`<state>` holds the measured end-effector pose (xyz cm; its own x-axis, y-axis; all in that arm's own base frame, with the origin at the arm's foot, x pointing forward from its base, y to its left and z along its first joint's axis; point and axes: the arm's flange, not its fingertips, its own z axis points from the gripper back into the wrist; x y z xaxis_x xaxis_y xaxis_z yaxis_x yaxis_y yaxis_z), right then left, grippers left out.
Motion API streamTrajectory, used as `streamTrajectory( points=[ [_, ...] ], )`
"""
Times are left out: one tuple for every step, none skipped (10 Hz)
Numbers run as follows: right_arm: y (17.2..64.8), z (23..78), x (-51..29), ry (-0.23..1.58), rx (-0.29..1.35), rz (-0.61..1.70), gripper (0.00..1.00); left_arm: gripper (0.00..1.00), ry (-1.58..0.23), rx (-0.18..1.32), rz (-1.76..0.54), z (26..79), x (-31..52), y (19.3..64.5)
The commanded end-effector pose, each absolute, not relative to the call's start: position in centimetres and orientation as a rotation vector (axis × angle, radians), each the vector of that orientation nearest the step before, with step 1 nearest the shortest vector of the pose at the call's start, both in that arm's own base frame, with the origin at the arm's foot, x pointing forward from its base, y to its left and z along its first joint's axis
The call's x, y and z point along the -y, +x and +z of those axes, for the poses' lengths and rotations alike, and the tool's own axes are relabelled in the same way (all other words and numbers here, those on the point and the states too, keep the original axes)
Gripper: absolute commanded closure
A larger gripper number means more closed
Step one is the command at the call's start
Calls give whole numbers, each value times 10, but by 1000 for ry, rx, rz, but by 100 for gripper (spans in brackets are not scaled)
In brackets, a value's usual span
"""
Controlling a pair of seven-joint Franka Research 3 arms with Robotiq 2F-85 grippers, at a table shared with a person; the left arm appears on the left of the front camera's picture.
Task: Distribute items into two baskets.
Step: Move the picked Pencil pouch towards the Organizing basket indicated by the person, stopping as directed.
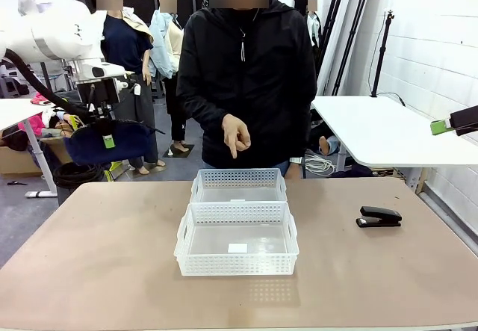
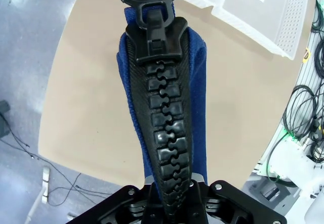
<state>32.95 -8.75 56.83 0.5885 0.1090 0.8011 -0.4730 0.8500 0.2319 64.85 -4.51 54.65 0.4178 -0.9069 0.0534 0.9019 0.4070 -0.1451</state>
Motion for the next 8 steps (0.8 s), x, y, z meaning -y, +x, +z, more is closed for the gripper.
streamTrajectory(
  points=[
    [330,567,87,463,880,355,0,100,-164,-27,-1182,549,59,661],
    [330,567,87,463,880,355,0,100,-183,-33,-1199,544,68,663],
    [330,567,87,463,880,355,0,100,-201,-36,-1220,539,77,665],
    [330,567,87,463,880,355,0,100,-205,-33,-1246,535,88,665],
    [330,567,87,463,880,355,0,100,-203,-31,-1260,532,99,666],
    [330,567,87,463,880,355,0,100,-199,-30,-1268,529,110,670],
    [330,567,87,463,880,355,0,100,-202,-27,-1279,527,119,674],
    [330,567,87,463,880,355,0,100,-199,-13,-1287,525,129,679]
  ],
)
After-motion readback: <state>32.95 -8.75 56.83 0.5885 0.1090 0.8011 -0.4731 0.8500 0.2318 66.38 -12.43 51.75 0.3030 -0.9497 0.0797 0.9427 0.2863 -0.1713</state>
